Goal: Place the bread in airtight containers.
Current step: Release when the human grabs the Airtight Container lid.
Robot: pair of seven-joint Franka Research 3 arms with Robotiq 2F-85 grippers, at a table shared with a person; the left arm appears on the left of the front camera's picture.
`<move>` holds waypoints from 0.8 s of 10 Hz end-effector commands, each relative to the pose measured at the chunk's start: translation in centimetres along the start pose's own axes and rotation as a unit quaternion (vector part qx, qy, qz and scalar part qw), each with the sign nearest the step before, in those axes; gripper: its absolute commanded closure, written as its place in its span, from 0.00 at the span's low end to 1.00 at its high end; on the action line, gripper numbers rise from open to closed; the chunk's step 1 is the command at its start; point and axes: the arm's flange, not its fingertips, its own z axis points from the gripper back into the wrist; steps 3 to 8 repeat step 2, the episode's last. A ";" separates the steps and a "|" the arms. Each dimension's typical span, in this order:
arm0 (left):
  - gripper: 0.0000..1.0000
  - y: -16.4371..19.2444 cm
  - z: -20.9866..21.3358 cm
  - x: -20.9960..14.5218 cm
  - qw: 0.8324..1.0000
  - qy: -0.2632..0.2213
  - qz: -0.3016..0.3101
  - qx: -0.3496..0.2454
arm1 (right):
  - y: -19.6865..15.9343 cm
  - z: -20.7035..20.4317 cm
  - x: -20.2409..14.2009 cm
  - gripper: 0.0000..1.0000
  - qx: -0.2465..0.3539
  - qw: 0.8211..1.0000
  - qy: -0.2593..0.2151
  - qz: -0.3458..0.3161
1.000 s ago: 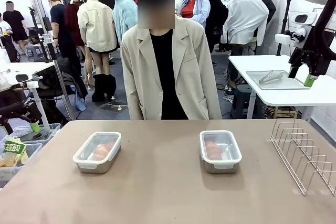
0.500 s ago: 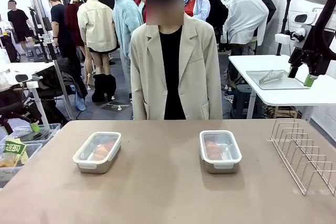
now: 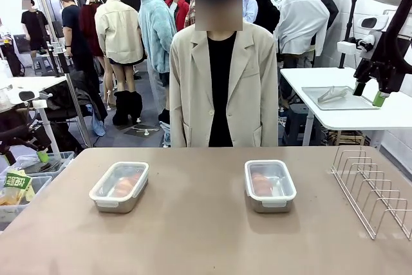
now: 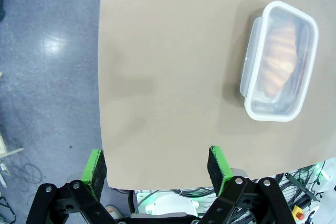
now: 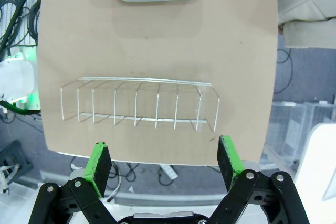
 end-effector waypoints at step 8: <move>0.00 0.0 0.0 0.0 1.000 -0.007 0.009 0.006 | 0.3 -0.2 0.0 0.00 0.000 1.000 -0.001 0.001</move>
